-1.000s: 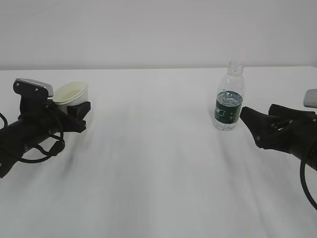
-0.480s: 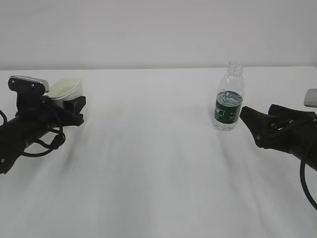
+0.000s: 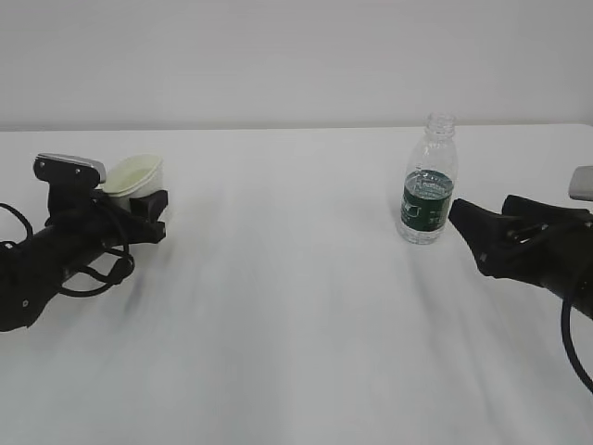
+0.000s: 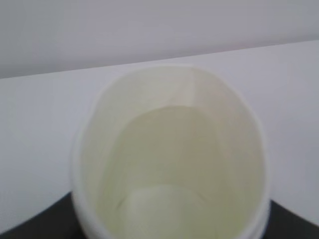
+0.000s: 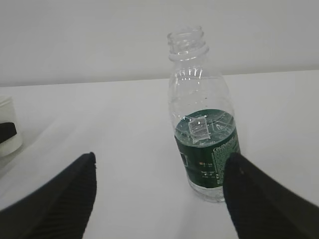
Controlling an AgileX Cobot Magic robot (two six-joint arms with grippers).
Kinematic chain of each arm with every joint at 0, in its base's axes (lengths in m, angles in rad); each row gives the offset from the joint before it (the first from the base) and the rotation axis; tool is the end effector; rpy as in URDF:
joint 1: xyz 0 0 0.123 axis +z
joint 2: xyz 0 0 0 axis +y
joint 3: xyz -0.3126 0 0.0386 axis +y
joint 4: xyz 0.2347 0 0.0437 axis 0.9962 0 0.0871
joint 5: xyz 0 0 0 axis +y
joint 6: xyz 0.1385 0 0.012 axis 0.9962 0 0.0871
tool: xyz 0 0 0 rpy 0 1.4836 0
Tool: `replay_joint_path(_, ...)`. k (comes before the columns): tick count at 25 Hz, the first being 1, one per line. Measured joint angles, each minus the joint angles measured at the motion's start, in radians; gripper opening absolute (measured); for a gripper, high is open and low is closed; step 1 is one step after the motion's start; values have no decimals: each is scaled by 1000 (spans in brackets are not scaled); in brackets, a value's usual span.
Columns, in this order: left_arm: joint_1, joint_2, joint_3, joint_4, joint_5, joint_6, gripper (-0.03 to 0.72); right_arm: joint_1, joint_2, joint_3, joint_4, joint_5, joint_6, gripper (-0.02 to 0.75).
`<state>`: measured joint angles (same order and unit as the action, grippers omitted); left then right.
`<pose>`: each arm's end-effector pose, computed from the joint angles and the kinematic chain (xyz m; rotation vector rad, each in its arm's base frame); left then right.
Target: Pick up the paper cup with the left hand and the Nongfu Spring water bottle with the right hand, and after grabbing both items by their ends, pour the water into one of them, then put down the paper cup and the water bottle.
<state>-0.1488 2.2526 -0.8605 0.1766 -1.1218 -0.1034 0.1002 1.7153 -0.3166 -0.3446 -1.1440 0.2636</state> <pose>0.4383 -0.0879 0.0923 0.2237 1.7510 -0.2669 0.2906 0.0722 0.1778 -0.2146 1.7591 0.4319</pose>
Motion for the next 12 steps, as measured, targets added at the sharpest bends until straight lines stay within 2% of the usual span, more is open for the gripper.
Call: replay_joint_path(12, 0, 41, -21, 0, -11, 4, 400, 0, 0, 0, -4, 0, 1, 594)
